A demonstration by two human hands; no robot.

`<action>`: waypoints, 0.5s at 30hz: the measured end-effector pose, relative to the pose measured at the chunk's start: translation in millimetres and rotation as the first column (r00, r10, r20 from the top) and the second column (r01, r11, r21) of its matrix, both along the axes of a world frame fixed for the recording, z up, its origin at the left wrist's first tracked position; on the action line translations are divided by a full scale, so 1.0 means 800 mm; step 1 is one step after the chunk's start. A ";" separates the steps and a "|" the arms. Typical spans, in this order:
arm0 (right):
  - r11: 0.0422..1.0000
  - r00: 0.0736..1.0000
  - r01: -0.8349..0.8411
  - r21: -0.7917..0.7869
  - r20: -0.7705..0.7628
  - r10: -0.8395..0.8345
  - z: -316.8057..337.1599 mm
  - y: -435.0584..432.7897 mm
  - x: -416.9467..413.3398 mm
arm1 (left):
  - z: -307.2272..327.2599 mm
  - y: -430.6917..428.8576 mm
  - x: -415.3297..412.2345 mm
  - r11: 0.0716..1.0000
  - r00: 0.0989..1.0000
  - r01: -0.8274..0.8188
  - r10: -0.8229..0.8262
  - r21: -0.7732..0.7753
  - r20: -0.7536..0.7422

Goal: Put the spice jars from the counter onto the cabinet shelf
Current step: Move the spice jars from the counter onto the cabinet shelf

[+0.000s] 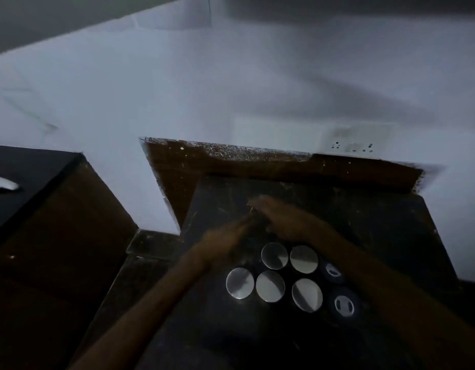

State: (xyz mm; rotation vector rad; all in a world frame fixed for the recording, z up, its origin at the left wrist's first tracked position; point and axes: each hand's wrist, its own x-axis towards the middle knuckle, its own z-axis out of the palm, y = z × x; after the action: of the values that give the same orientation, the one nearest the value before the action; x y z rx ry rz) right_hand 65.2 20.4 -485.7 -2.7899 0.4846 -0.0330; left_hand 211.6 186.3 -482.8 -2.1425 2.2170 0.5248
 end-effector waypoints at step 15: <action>0.999 0.817 -0.008 -0.042 -0.577 -0.018 -0.126 0.030 -0.019 | -0.218 -0.004 -0.009 0.949 0.991 -0.134 0.121 0.285 0.062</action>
State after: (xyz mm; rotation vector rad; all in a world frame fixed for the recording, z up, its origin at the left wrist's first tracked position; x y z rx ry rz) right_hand 50.1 44.5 -586.7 -2.8014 0.6302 0.8394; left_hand 204.5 183.2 -656.9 -2.1273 1.8524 0.7473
